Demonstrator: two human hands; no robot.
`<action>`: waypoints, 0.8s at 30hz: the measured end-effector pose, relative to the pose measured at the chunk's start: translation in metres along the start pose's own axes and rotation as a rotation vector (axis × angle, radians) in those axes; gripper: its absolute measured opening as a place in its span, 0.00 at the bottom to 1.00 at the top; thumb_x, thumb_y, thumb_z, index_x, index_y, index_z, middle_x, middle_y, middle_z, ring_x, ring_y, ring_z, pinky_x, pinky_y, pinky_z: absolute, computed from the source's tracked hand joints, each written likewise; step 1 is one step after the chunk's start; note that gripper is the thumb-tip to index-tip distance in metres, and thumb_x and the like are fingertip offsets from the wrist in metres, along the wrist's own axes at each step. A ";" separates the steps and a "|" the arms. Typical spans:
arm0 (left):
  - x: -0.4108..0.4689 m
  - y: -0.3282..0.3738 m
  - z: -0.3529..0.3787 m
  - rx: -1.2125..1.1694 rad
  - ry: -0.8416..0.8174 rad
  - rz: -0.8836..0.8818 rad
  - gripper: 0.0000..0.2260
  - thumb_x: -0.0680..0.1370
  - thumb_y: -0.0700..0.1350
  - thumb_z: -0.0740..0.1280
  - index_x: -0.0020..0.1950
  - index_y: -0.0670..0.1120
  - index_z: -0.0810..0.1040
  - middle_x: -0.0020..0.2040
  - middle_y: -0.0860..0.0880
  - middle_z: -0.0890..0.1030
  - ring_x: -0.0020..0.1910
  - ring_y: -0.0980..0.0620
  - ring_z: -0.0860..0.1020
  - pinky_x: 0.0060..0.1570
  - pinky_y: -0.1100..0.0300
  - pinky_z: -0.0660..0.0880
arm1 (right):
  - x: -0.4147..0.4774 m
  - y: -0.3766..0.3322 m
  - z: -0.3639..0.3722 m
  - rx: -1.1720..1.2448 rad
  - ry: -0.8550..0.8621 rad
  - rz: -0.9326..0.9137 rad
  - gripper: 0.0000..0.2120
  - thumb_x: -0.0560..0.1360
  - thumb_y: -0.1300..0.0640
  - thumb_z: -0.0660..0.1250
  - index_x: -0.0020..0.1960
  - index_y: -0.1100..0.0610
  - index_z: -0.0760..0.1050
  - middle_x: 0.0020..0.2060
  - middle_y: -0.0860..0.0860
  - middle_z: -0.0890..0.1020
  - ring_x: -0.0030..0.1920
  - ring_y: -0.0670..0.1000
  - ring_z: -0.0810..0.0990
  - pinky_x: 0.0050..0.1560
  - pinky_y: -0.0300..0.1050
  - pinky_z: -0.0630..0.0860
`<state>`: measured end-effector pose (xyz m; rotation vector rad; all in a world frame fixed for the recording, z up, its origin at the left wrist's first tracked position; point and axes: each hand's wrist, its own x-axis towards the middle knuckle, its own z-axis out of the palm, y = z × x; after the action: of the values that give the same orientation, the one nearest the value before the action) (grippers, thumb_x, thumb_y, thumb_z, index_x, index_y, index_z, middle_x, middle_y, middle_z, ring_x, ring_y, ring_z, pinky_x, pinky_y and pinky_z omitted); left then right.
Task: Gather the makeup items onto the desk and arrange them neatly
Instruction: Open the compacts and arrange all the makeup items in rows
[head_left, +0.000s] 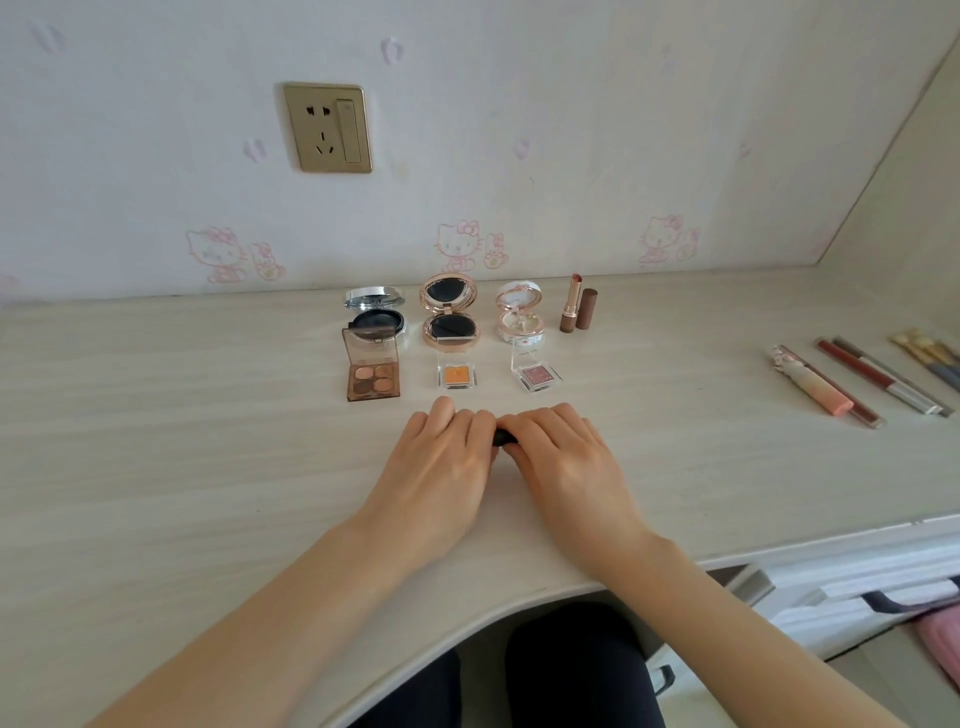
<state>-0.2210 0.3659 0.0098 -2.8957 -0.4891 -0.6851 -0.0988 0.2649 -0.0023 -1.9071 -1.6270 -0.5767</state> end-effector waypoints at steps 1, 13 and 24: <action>0.000 -0.001 0.001 -0.004 -0.004 -0.004 0.08 0.82 0.44 0.56 0.49 0.46 0.74 0.38 0.50 0.75 0.41 0.47 0.68 0.39 0.55 0.65 | 0.000 0.000 -0.001 0.003 -0.008 -0.002 0.07 0.75 0.63 0.66 0.51 0.58 0.80 0.43 0.51 0.81 0.40 0.55 0.76 0.39 0.49 0.74; 0.000 -0.012 0.001 -0.227 -0.149 -0.109 0.18 0.79 0.55 0.51 0.61 0.47 0.71 0.50 0.53 0.74 0.50 0.49 0.67 0.51 0.53 0.68 | 0.002 -0.001 -0.009 0.250 -0.058 0.120 0.15 0.76 0.64 0.66 0.63 0.58 0.74 0.48 0.50 0.78 0.47 0.54 0.76 0.48 0.47 0.75; -0.001 -0.013 0.001 -0.678 -0.001 -0.337 0.04 0.82 0.46 0.56 0.50 0.50 0.70 0.42 0.55 0.73 0.47 0.53 0.69 0.44 0.63 0.65 | 0.004 0.008 -0.012 0.534 0.108 0.422 0.11 0.73 0.64 0.67 0.50 0.49 0.74 0.42 0.46 0.77 0.43 0.44 0.74 0.40 0.35 0.71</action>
<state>-0.2258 0.3779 0.0086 -3.4667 -0.9137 -1.0748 -0.0896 0.2591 0.0080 -1.6978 -1.1131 -0.0558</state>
